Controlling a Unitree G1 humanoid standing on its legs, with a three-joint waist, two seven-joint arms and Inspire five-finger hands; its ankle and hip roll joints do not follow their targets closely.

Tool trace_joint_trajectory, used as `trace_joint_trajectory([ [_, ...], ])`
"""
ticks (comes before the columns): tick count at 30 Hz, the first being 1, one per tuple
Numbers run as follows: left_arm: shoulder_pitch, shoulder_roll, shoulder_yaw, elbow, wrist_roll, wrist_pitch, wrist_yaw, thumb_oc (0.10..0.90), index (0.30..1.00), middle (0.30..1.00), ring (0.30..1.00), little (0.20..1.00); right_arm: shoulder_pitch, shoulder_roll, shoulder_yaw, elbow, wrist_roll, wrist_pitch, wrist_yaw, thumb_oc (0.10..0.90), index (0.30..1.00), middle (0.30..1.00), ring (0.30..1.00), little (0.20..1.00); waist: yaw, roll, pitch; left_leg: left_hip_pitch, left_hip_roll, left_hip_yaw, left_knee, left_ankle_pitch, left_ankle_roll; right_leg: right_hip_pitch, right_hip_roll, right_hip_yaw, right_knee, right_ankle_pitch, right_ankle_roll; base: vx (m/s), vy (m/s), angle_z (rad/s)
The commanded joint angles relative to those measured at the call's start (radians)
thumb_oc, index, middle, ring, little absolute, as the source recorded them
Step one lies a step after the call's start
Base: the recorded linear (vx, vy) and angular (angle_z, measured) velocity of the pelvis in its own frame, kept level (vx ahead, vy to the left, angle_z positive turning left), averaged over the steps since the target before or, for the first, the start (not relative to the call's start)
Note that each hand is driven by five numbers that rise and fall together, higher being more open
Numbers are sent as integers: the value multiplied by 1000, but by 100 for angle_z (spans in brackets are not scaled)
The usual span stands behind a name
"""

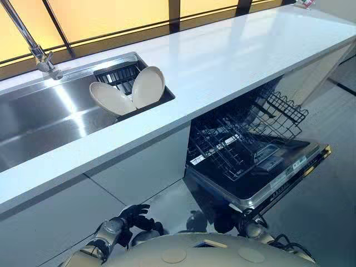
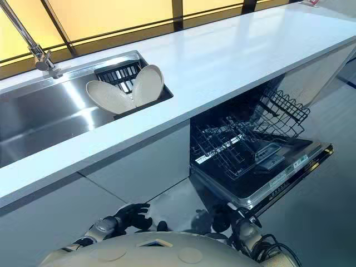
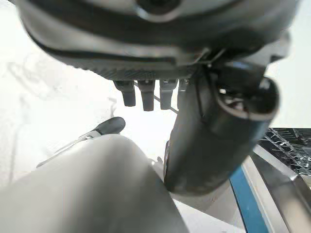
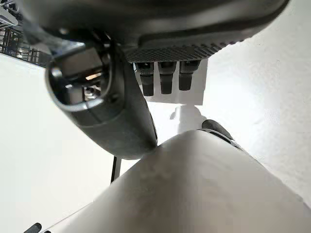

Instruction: Pick up plates and place into dishwasher.

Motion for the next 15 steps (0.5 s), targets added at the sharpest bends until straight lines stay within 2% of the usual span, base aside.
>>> trace_joint_trajectory([
  [1,-23,-18,-5,57,3,0,-16,800,900,900,900,900,-66,-16,-14,31,-31,6,-43,800,900,900,900,900,19,-2,41,67,-55,70,29,-146,35,-37,47,-6,59,-24,0,-459,-411,4],
  [15,-28,-18,-8,56,15,-7,14,800,900,900,900,900,-68,-17,-15,34,-30,4,-42,800,900,900,900,900,20,-3,42,66,-55,68,29,-145,35,-39,48,-6,62,-26,-1,0,0,0],
])
